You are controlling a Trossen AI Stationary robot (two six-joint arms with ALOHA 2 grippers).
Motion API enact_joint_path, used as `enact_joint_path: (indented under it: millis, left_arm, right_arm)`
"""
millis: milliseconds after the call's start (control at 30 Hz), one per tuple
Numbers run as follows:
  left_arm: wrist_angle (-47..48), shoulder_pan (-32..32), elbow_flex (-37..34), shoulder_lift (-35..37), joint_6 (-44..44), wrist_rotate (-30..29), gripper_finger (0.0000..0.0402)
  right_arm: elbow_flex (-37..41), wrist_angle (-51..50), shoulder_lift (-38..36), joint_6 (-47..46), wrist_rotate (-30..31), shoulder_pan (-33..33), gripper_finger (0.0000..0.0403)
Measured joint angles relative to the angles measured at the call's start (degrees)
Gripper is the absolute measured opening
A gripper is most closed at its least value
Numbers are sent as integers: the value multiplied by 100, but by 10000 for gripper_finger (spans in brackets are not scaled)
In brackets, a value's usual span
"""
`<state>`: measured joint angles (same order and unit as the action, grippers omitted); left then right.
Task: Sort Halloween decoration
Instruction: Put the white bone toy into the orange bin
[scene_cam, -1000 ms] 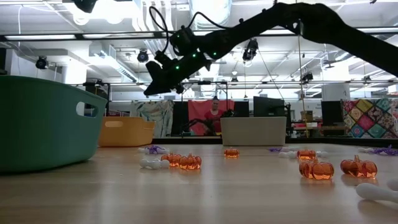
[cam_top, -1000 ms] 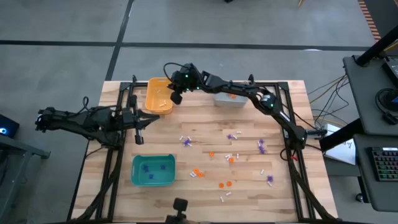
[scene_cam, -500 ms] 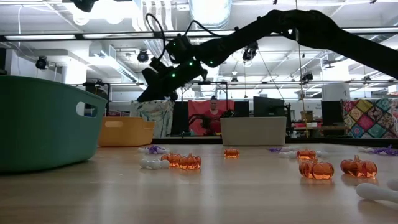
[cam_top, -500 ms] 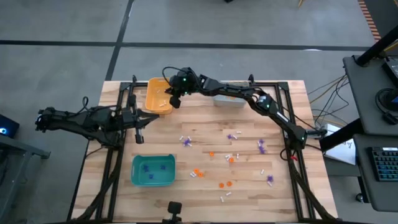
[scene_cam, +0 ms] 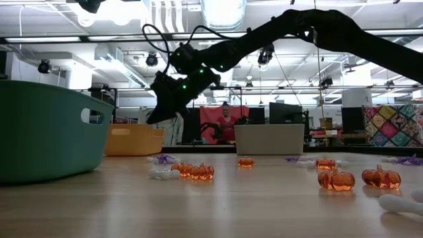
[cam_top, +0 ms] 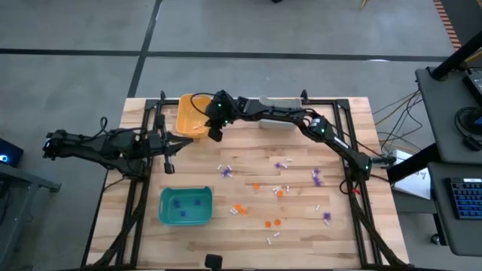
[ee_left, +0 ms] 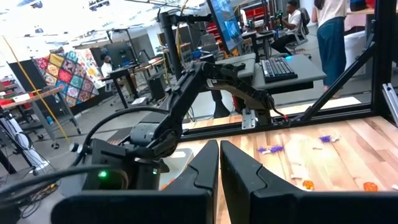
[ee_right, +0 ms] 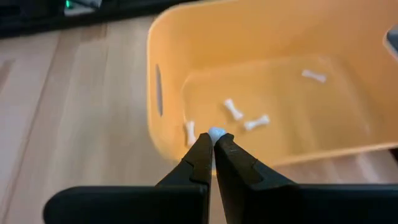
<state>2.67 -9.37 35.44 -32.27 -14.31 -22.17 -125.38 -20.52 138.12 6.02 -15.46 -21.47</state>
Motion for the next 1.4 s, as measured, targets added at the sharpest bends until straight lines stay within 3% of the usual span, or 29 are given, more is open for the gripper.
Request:
enact_joint_path:
  millis: [300, 667, 1100, 1400]
  left_arm:
    - [0, 0, 0, 0, 0, 0, 0]
    - [3, 0, 0, -11, 0, 0, 0]
    - [0, 0, 0, -35, -20, 2, 0]
    - [0, 0, 0, -35, -20, 2, 0]
  right_arm:
    - [0, -70, 0, 13, 0, 13, 9]
    - [0, 764, 0, -182, 2, 29, 9]
    - [23, 754, 0, -259, 46, 149, 10]
    - [68, 803, 55, -383, 53, 149, 50]
